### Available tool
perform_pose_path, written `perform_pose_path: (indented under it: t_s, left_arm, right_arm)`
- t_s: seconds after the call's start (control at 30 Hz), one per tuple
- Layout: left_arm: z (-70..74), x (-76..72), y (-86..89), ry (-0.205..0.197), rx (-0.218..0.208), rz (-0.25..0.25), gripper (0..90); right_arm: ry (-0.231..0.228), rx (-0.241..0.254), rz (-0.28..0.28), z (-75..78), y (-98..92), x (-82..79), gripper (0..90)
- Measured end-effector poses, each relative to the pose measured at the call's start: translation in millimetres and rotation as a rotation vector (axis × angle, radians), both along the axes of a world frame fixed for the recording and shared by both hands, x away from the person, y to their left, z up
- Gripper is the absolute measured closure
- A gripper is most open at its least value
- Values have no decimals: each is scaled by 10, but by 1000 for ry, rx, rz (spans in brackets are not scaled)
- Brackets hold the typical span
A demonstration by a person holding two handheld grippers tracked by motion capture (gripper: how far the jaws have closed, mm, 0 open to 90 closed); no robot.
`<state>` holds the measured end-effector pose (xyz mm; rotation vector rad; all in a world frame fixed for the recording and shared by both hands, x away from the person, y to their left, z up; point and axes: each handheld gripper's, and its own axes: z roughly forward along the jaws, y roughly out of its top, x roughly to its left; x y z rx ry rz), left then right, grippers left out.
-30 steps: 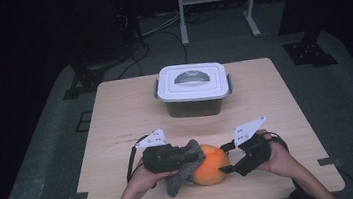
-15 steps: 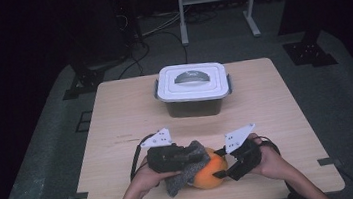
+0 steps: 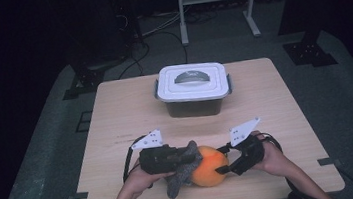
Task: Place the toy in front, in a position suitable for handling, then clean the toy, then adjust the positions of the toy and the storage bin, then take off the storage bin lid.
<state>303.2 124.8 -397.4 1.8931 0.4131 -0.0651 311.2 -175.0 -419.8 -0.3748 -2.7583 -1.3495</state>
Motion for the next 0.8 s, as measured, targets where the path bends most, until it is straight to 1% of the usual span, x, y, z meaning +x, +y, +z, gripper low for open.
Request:
perform_pose_path:
  t_s: [0.13,0.2,0.37,0.47,0.53,0.57,0.63,0.67,0.77,0.8]
  left_arm:
    - [10,10,-8,-4,0,-6,679]
    - [1,24,-8,3,-8,-8,679]
    - [-6,17,-15,4,-5,-11,679]
    - [-6,29,-28,5,-5,-11,679]
    - [-20,33,-57,8,-3,-16,679]
    - [-24,27,-72,7,-3,-21,679]
    - [-25,20,-97,7,-2,-26,679]
    - [-24,20,-105,8,-2,-30,679]
    - [-2,23,-126,2,0,-36,679]
    - [18,28,-120,3,-13,-32,679]
  right_arm:
    - [-3,-6,-1,2,0,-13,348]
    - [11,4,-6,-6,-6,3,346]
    - [9,3,-7,-9,-2,-1,343]
    - [15,-5,-11,3,4,-1,330]
    - [40,-24,-5,37,13,-6,297]
    - [40,-41,-5,68,23,-25,286]
    - [5,-67,-4,113,55,-68,260]
    - [-4,-76,-9,119,78,-87,243]
    - [-20,-92,-4,99,112,-102,265]
    - [-13,-88,-4,96,100,-87,279]
